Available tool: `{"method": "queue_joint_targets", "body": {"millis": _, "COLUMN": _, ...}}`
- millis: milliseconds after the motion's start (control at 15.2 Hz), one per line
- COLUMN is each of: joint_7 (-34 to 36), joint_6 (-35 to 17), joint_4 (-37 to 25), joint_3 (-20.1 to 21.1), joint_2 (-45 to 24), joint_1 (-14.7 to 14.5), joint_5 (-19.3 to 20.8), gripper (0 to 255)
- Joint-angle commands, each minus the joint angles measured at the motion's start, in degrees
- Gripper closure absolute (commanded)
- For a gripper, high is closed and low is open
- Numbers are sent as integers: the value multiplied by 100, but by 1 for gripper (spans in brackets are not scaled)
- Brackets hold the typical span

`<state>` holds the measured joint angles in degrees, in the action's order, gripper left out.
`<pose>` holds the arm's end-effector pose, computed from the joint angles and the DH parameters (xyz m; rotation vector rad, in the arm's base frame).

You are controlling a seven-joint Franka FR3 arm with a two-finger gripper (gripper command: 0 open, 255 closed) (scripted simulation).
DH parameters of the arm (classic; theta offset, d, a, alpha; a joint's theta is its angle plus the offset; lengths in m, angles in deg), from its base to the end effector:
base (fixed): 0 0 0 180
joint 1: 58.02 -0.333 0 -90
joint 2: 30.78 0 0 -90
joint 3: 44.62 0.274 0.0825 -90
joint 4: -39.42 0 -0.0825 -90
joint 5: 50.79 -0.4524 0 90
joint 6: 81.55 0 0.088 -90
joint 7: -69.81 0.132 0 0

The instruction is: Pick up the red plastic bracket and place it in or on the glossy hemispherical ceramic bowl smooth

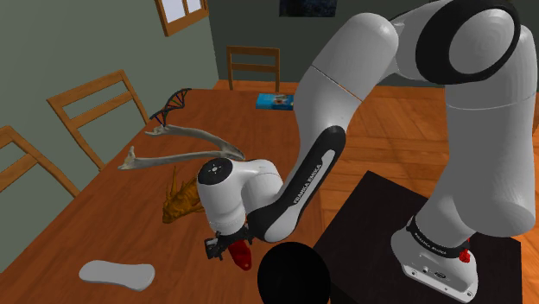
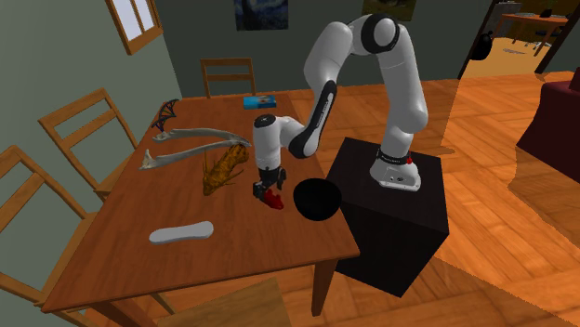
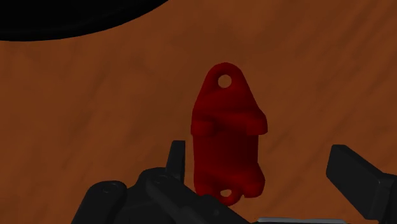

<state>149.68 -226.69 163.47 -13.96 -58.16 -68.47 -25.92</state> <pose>0.4170 0.4041 0.0802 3.0819 -0.5642 0.0009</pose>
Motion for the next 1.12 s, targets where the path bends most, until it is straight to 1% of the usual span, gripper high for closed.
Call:
{"method": "queue_joint_targets", "body": {"millis": 0, "joint_7": 47, "joint_6": -73, "joint_4": 29, "joint_3": -61, "joint_2": -71, "joint_1": -43, "joint_5": 85, "gripper": 0}}
{"method": "queue_joint_targets", "body": {"millis": 330, "joint_7": 219, "joint_6": -300, "joint_4": -37, "joint_3": -283, "joint_2": -382, "joint_1": -209, "joint_5": 337, "gripper": 0}}
{"method": "queue_joint_targets", "body": {"millis": 792, "joint_7": 219, "joint_6": -299, "joint_4": -37, "joint_3": -282, "joint_2": -381, "joint_1": -210, "joint_5": 336, "gripper": 0}}
{"method": "queue_joint_targets", "body": {"millis": 858, "joint_7": 219, "joint_6": -299, "joint_4": -37, "joint_3": -282, "joint_2": -381, "joint_1": -210, "joint_5": 336, "gripper": 255}}
{"method": "queue_joint_targets", "body": {"millis": 1056, "joint_7": 219, "joint_6": -298, "joint_4": -38, "joint_3": -282, "joint_2": -381, "joint_1": -210, "joint_5": 336, "gripper": 255}}
